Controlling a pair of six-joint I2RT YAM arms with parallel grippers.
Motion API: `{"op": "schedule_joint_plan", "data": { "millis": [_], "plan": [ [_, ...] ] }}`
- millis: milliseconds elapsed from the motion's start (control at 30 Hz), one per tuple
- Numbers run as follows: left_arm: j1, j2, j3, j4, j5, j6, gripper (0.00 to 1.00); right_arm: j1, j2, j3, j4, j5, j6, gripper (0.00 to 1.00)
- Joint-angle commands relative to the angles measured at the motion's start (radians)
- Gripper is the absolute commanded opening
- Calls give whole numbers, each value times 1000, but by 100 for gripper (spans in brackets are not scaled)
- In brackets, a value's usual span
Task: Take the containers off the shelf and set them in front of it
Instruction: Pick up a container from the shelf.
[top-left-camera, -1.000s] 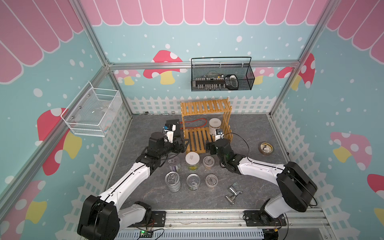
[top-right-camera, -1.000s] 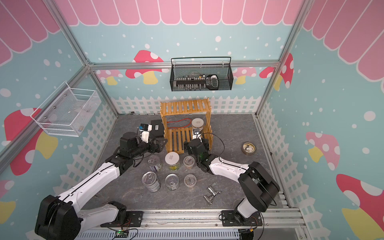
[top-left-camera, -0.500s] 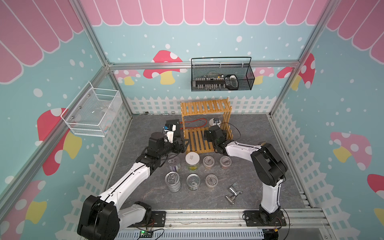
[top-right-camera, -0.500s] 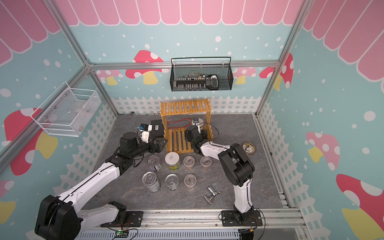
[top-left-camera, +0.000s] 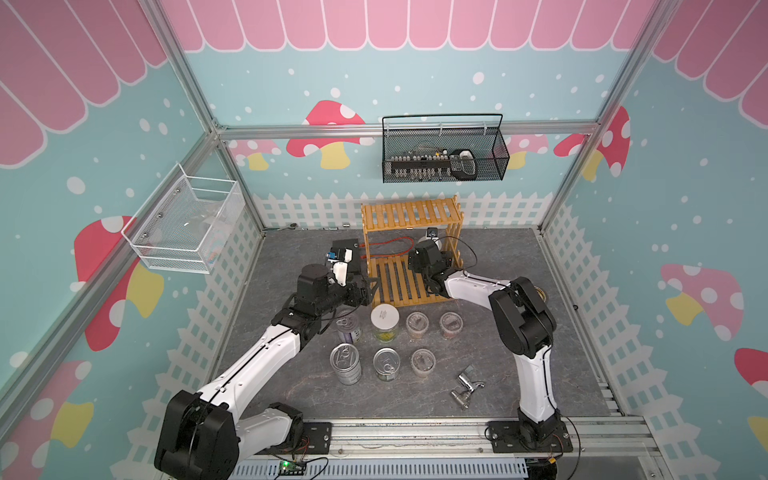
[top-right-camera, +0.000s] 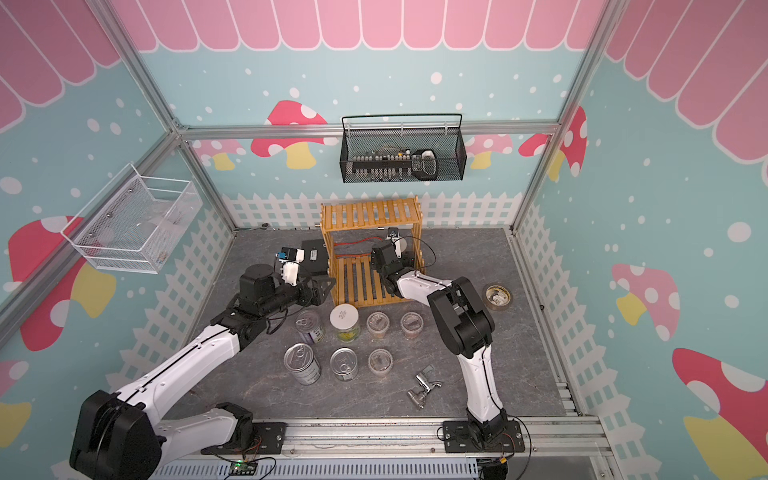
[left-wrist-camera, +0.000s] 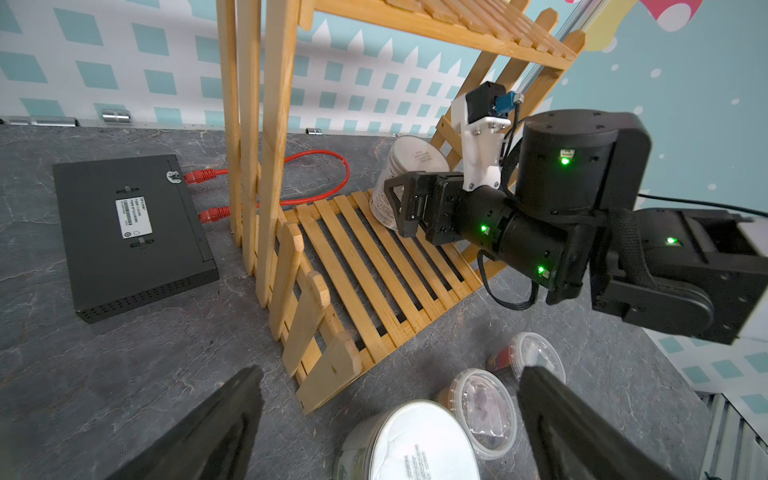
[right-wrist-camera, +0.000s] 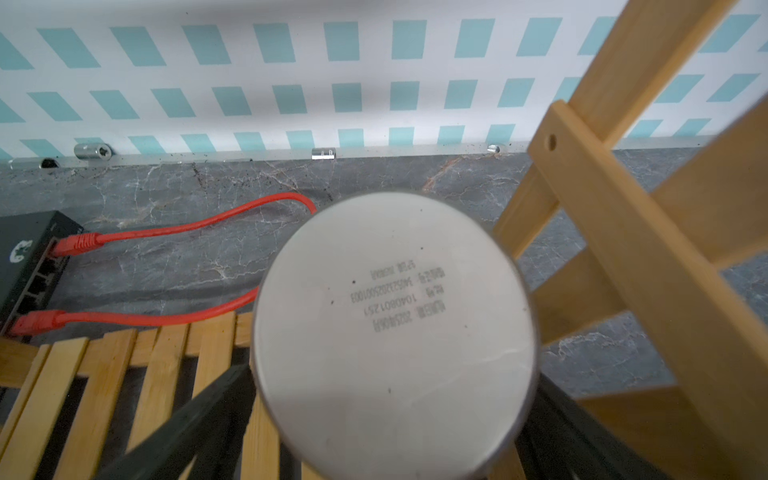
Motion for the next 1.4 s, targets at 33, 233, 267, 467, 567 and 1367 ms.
{"op": "schedule_joint_plan", "data": {
  "millis": [33,233,267,467,567,1367],
  "plan": [
    [-6,-13,-11,14,14,8,99,-19,51,62,-26,15,-8,99],
    [-6,-9,-10,13,17,8,99,-34,85,99,-34,9,-6,99],
    [-6,-8,-9,14,16,8,99,-36,90,105,-34,10,-5,98],
    [-6,1,-10,14,21,8,99,-50,119,142,-33,-3,-13,97],
    [-6,1,-11,14,16,10,99,-54,132,159,-33,-9,-25,96],
    [-9,-1,-9,13,21,11,99,-4,-235,-287,235,-209,-179,68]
  ]
}}
